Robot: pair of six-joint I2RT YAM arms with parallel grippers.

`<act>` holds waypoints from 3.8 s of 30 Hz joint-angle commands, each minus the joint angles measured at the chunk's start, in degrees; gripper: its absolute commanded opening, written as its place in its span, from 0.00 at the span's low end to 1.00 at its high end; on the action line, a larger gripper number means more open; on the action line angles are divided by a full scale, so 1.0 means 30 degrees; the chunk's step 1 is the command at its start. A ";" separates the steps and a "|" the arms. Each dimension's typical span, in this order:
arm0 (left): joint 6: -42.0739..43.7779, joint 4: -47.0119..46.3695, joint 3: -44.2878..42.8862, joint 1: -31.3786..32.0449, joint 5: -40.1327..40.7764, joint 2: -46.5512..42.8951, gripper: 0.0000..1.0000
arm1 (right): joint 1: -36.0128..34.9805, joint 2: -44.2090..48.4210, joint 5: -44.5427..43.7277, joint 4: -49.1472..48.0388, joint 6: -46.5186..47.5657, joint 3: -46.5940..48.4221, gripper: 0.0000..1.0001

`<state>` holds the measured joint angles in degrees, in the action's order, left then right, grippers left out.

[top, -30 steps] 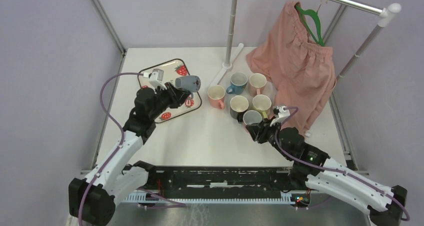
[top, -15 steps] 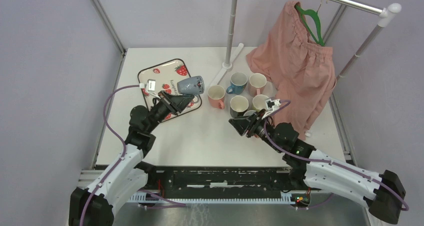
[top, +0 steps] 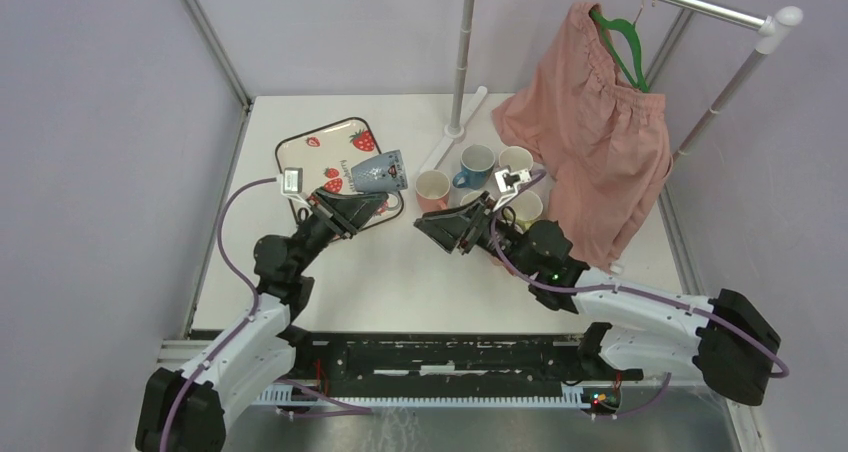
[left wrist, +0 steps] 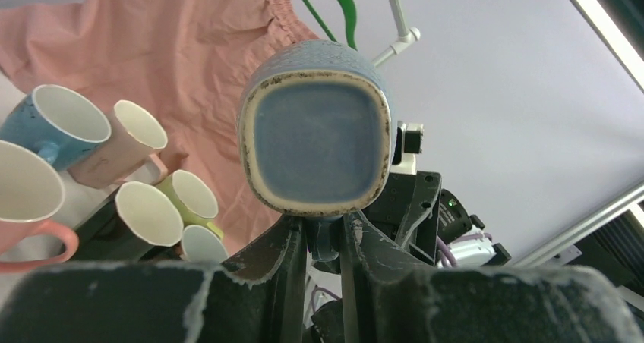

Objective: Turn the mug right side up
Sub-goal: Turn over the cup on the tray, then place the cup at the center of the board.

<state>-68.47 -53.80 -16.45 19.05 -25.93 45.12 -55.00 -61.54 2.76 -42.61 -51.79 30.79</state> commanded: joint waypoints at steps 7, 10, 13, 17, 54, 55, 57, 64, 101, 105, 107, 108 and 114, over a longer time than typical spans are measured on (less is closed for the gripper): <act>-0.1230 -0.4766 -0.0288 0.1512 -0.0384 0.1554 0.02 | -0.0032 -0.2666 0.2611 -0.2395 -0.0457 0.2973 0.58; -0.1230 -0.5291 -0.0289 0.1833 -0.0394 0.1950 0.02 | -0.0038 -0.3081 0.3267 -0.2313 -0.0543 0.3427 0.58; -0.1230 -0.5616 -0.0361 0.2018 -0.0497 0.2147 0.02 | -0.0044 -0.3087 0.3400 -0.1888 -0.0426 0.3566 0.56; -0.1229 -0.5763 -0.0432 0.2172 -0.0714 0.2281 0.02 | 0.0015 -0.2889 0.3297 -0.1183 -0.0063 0.3667 0.54; -0.1159 -0.5723 -0.0348 0.2553 -0.1484 0.2212 0.02 | 0.0454 -0.2999 0.3885 -0.0840 -0.0461 0.3918 0.31; -0.1144 -0.5736 -0.0348 0.2556 -0.1491 0.2240 0.02 | 0.0448 -0.3012 0.3857 -0.0840 -0.0471 0.3918 0.31; -0.1129 -0.5724 -0.0340 0.2586 -0.1499 0.2266 0.02 | 0.0469 -0.3050 0.3846 -0.0850 -0.0475 0.3918 0.31; -0.1055 -0.5738 -0.0267 0.2666 -0.1505 0.2359 0.02 | 0.0507 -0.3079 0.3678 -0.0855 -0.0557 0.3800 0.21; 0.8916 2.2289 -0.6273 0.2674 0.6913 -0.2941 1.00 | -0.0008 0.1602 -0.4465 0.7875 0.6126 0.1615 0.00; 1.0418 2.5492 -0.7885 0.2674 1.0241 -0.2553 1.00 | -0.0620 0.1555 -0.6079 1.0397 0.6535 0.1975 0.00; 1.0950 2.6562 -0.8541 0.2674 1.1530 -0.2203 1.00 | -0.0970 0.1549 -0.6770 1.1505 0.6590 0.2150 0.00; 1.1194 2.6937 -0.8780 0.2674 1.1876 -0.2036 1.00 | -0.1205 0.1596 -0.7148 1.1963 0.6557 0.2202 0.00; 1.2156 2.7920 -0.9044 0.2674 1.3606 -0.1962 1.00 | -0.2117 0.1090 -0.8409 1.4924 0.6315 0.3145 0.00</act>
<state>-37.15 25.15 -41.78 26.87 8.08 39.55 -59.79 -58.15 -17.43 -2.11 -33.91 35.22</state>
